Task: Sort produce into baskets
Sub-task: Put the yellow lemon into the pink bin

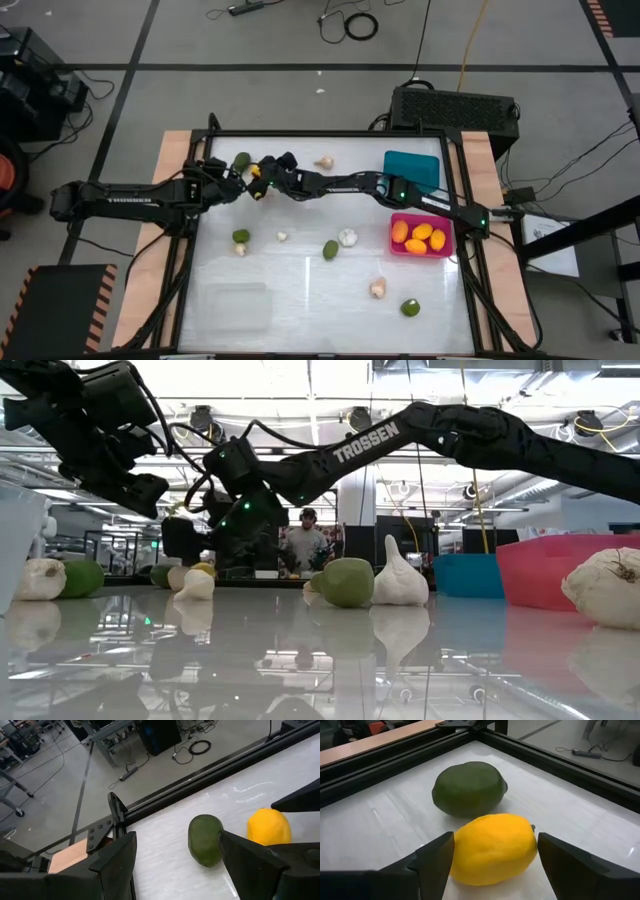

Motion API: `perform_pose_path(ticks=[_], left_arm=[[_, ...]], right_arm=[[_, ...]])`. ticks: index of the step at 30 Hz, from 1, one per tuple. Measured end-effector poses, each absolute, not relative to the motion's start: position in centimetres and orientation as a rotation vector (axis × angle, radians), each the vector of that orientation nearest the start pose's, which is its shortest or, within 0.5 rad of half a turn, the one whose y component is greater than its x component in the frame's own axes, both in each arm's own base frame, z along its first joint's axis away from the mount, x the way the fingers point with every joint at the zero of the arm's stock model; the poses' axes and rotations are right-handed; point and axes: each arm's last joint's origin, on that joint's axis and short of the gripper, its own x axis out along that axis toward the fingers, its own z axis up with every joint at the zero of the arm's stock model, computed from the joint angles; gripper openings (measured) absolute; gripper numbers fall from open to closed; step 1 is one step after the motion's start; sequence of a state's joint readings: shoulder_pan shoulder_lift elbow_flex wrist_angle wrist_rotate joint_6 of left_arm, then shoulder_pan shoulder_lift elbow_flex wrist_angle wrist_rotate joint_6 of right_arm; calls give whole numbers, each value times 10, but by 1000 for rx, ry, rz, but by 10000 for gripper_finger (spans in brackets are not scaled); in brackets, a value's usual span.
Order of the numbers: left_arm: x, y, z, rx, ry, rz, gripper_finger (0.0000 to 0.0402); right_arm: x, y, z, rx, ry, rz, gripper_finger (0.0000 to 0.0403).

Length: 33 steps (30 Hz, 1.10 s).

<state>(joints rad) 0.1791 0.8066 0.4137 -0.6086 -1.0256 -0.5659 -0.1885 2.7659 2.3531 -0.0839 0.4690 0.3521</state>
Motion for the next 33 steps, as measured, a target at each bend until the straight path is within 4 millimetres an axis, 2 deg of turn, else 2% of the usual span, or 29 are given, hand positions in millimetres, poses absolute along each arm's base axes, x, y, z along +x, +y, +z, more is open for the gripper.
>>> perform_pose_path(ticks=[6, 11, 17, 23, 27, 30, 33], left_arm=[[125, 48, 186, -24, 618, 1309, 286], [125, 48, 186, -23, 620, 1308, 286], [124, 49, 186, -24, 621, 1315, 286], [124, 49, 186, -24, 622, 1314, 286], [124, 49, 186, -26, 621, 1313, 286], [125, 48, 186, -29, 625, 1307, 286], [125, 48, 186, -30, 639, 1286, 286]], right_arm=[[580, -133, 111, 309, 395, -753, 252], [568, -144, 120, 352, 501, -792, 223], [551, -153, 148, 401, 652, -720, 213], [527, -151, 179, 424, 809, -751, 212], [522, -148, 202, 416, 792, -741, 212], [523, -145, 209, 392, 765, -725, 212], [526, -145, 211, 298, 771, -673, 212]])
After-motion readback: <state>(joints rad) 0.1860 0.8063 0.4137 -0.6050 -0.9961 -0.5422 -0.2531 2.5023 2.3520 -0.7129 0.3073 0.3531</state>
